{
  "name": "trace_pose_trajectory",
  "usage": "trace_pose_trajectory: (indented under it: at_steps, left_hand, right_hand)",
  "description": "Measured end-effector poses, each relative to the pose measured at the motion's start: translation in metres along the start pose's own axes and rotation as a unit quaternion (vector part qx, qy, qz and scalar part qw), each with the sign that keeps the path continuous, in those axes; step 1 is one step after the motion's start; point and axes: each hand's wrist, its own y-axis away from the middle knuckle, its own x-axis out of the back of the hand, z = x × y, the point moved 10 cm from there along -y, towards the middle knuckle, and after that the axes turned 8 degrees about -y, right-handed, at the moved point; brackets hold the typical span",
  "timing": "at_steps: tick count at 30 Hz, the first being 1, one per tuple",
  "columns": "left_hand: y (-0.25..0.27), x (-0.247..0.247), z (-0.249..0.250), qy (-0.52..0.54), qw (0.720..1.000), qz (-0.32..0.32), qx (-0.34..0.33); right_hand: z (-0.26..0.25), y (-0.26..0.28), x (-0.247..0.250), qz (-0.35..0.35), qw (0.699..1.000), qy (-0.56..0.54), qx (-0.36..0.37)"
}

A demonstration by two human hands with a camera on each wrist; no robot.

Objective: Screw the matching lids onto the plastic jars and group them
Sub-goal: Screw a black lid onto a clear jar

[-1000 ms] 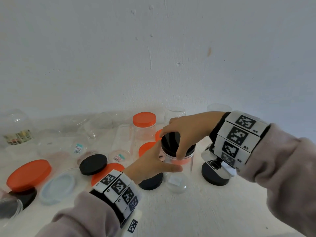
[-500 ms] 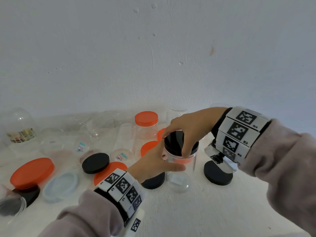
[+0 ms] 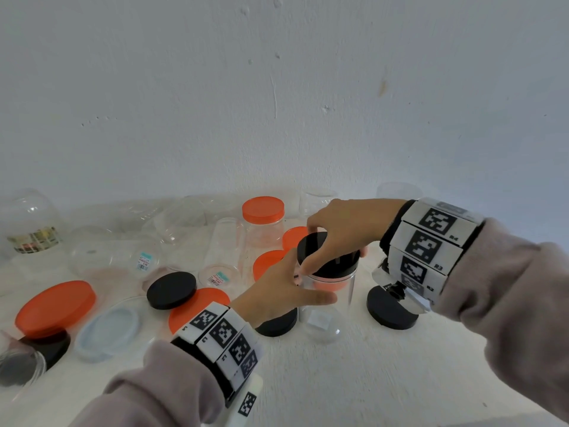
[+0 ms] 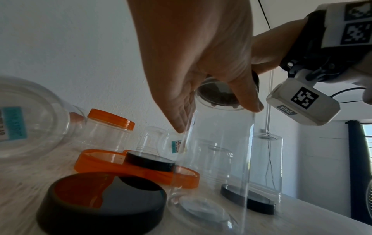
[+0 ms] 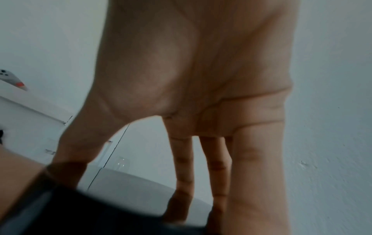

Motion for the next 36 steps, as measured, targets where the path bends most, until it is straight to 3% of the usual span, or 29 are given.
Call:
trace_pose_trajectory:
  at_steps: [2,7,25,36]
  left_hand:
    - [0.000,0.000,-0.001,0.000,1.000,0.001,0.004]
    - [0.002,0.001,0.003,0.000,1.000,0.006,-0.004]
    - [0.006,0.003,0.004,-0.022,1.000,0.017,0.000]
    - [0.005,0.004,0.007,-0.025,1.000,0.012,-0.008]
  right_hand:
    - [0.002,0.000,0.000,0.000,1.000,-0.003,-0.003]
    - [-0.001,0.003,-0.008,-0.091,0.996,-0.010,0.018]
    - [-0.005,0.003,-0.007,-0.040,0.999,-0.022,0.027]
    - [-0.009,0.004,-0.007,-0.072,0.996,-0.005,0.049]
